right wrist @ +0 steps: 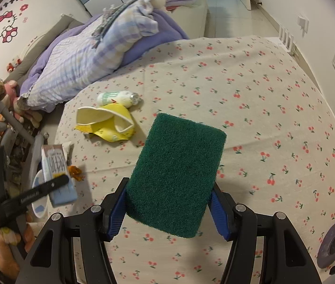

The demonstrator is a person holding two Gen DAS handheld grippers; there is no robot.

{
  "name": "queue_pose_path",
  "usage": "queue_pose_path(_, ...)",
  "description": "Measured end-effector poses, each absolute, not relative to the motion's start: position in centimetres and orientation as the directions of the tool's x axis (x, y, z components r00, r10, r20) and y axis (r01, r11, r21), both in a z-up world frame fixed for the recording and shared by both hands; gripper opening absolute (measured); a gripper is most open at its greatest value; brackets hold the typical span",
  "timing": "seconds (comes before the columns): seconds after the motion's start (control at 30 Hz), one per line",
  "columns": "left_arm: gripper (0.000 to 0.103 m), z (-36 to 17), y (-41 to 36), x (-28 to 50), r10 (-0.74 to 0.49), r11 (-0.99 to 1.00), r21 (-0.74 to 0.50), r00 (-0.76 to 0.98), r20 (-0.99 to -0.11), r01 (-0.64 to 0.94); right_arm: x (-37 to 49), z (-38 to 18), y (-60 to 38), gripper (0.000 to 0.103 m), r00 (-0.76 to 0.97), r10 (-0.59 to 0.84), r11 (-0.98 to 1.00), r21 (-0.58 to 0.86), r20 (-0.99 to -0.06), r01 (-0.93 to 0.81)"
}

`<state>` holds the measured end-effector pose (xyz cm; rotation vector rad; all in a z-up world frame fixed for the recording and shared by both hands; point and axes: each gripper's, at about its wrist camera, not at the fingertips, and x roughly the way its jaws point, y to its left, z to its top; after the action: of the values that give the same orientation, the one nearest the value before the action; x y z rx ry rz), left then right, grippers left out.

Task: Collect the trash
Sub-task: 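Grasp the light blue milk carton with the left tool while the right tool holds the sponge, then carry the milk carton into the white bin with the left tool while the right tool carries the sponge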

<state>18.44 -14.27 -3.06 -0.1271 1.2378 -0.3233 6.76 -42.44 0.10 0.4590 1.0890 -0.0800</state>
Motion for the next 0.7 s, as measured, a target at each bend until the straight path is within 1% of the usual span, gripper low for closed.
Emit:
queue_pose_path(0.47, 0.039, -1.1, -7.8, 15.9, -0.35, 0.936, -0.306, 0.366, -0.862, 0.174, 10.0, 1.3, -34.5, 0.064, 0.463, 0.182, 0.945, 0.285, -0.868, 0.163)
queue_pose_path(0.7, 0.039, 0.0, -4.1, 15.4, -0.283, 0.959, -0.246, 0.442, -0.851, 0.141, 11.6, 1.2, -29.6, 0.064, 0.441, 0.207, 0.955, 0.278, -0.873, 0.101)
